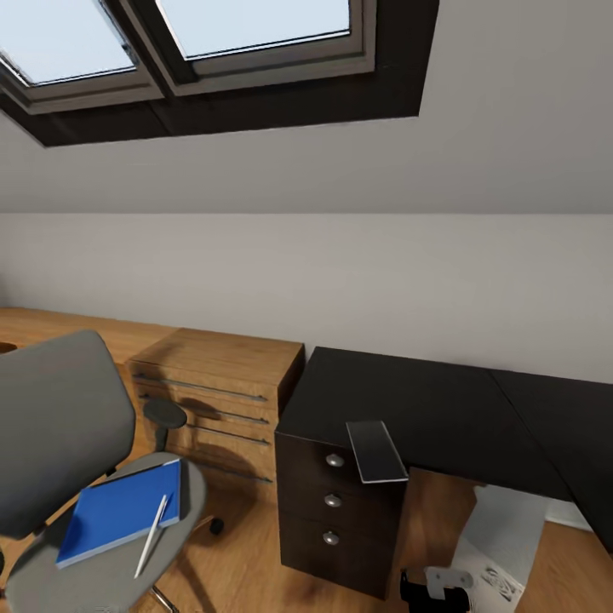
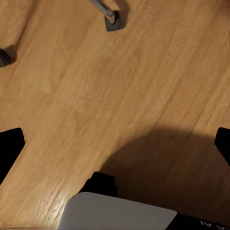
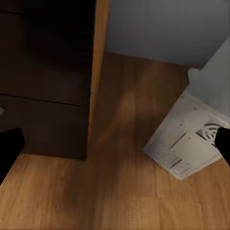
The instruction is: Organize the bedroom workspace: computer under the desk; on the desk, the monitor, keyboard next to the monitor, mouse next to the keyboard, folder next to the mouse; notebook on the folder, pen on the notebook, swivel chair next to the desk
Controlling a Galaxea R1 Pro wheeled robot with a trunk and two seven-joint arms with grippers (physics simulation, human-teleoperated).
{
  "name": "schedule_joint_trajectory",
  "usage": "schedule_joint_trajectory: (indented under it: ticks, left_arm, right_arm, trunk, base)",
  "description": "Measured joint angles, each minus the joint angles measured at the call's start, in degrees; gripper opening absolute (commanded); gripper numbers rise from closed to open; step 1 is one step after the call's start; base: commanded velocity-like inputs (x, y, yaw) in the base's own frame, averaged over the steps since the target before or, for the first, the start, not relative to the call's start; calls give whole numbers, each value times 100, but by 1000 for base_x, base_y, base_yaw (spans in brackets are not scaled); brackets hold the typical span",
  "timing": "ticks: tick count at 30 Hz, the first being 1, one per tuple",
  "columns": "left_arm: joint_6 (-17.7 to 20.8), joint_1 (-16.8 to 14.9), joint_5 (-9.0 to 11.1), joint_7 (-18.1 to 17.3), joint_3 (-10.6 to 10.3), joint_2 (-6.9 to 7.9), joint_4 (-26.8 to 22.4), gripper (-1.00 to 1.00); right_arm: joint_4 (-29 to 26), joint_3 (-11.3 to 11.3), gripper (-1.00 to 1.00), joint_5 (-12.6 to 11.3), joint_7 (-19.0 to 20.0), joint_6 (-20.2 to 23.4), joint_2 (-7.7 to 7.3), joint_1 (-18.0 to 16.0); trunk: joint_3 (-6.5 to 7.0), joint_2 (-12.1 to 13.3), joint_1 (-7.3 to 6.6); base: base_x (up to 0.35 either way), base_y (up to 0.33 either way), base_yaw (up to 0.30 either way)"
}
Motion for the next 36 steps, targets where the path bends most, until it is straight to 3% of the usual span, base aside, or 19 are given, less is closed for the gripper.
schedule_joint_trajectory:
  ticks: [36]
  left_arm:
    - [-1,0,0,0,-8,-9,1,100]
  right_arm:
    - [16,8,100,9,5,-4,26,43]
  trunk:
    - [-84,0,0]
  base:
    - [0,0,261]
